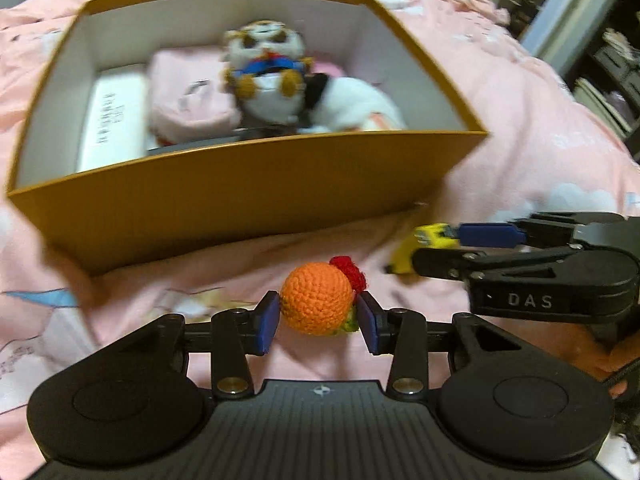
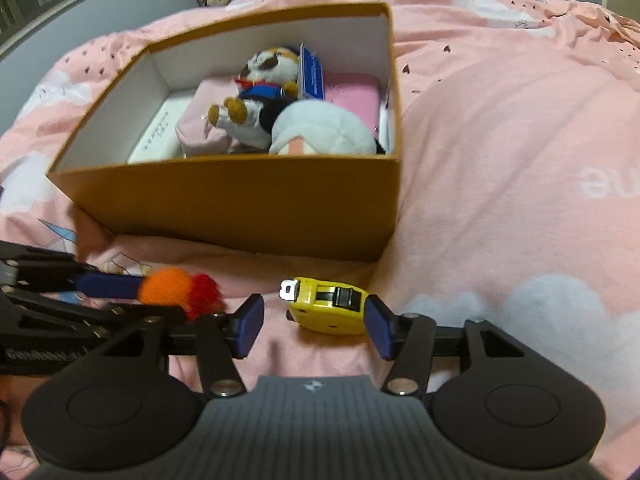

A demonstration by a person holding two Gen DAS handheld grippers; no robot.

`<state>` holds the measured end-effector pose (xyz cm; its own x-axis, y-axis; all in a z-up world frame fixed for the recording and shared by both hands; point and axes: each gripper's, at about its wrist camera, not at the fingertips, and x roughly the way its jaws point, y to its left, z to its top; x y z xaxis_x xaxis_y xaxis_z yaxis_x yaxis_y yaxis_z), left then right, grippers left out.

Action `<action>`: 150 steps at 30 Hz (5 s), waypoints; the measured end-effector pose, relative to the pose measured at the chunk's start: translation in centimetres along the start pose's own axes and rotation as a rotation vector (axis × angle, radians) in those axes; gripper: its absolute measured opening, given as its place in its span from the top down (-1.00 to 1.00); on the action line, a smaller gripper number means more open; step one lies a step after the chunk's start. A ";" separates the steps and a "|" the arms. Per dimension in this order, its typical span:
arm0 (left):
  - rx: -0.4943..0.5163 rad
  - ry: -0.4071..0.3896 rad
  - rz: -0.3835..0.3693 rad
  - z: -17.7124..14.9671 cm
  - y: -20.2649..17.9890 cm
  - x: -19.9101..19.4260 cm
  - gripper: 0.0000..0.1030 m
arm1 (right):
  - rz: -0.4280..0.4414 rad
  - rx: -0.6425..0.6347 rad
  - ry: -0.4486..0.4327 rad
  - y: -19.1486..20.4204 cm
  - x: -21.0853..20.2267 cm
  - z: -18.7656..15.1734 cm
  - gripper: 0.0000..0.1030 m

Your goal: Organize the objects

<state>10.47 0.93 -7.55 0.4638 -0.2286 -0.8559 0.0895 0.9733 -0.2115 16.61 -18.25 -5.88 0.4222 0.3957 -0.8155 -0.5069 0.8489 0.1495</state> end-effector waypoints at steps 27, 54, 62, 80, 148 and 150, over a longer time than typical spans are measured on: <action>-0.067 0.025 -0.029 -0.6 0.8 2.4 0.04 | -0.045 -0.008 -0.023 0.2 3.0 0.0 -0.13; -0.052 -0.317 -0.200 2.7 -0.3 -8.6 0.08 | 0.070 -0.197 -0.259 3.9 -10.0 2.8 -0.13; -0.133 -0.330 -0.194 6.6 3.3 -9.1 0.08 | 0.100 -0.212 -0.266 4.4 -10.0 7.6 -0.13; -0.152 -0.161 -0.150 13.7 7.3 -0.9 0.08 | -0.071 -0.427 0.004 3.2 2.3 15.9 -0.13; -0.053 -0.521 0.430 2.8 -0.2 -7.3 -0.77 | -0.120 -0.025 -0.448 6.5 -7.8 2.4 -0.73; -0.058 -0.495 0.429 2.5 -0.1 -7.1 -0.77 | -0.122 -0.033 -0.446 6.7 -7.7 2.0 -0.76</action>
<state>9.35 2.54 -0.29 0.7999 0.2301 -0.5543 -0.2351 0.9699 0.0633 11.47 -14.87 2.53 0.7589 0.4115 -0.5048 -0.4539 0.8900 0.0431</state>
